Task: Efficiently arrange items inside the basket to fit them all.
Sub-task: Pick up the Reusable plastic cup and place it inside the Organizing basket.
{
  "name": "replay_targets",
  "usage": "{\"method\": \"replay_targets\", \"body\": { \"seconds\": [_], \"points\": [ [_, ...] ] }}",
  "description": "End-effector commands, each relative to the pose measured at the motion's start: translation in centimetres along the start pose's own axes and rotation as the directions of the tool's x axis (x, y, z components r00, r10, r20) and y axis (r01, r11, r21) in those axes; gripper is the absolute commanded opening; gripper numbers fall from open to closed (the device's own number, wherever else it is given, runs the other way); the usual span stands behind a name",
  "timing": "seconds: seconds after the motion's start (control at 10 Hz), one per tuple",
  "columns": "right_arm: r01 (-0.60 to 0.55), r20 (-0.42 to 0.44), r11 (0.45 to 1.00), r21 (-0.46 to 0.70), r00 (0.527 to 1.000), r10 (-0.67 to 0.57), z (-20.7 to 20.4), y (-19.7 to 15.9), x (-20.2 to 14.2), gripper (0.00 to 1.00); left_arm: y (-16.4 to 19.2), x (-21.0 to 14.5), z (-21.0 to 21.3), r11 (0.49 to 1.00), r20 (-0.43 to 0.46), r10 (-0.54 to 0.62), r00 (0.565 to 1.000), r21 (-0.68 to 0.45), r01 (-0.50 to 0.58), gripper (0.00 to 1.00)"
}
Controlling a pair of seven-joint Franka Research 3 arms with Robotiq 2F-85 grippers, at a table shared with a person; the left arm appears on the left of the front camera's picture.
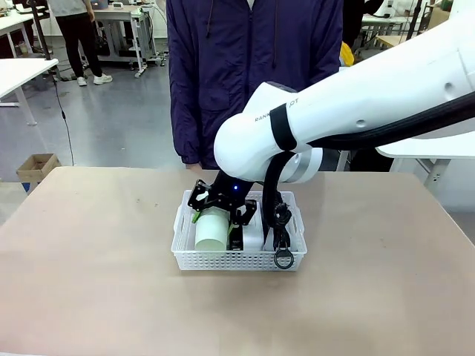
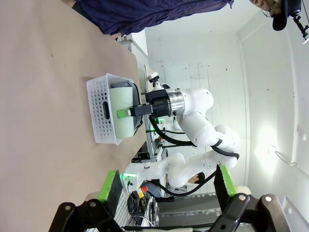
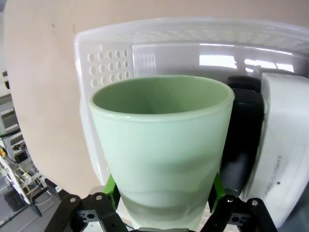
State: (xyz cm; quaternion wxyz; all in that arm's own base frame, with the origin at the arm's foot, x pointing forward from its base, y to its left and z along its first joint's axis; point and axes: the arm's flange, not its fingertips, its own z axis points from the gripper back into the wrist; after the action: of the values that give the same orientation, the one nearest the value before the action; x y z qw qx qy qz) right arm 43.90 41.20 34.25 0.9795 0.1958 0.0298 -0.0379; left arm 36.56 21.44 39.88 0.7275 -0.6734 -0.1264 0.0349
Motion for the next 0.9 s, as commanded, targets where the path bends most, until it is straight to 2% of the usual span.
{"method": "replay_targets", "body": {
  "seconds": [0.0,0.8],
  "points": [
    [0.028,-0.015,0.998,-0.052,0.999,-0.029,-1.0,1.7,1.2,0.85,-0.4,-0.2,-0.1,1.0,-0.003,0.001,1.0,0.012,-0.001,1.0],
    [0.023,-0.036,0.996,-0.087,0.999,-0.026,-2.3,1.9,1.6,0.85,-0.4,-0.2,-0.1,1.0,-0.003,0.001,1.0,0.012,-0.001,1.0]
  ]
}}
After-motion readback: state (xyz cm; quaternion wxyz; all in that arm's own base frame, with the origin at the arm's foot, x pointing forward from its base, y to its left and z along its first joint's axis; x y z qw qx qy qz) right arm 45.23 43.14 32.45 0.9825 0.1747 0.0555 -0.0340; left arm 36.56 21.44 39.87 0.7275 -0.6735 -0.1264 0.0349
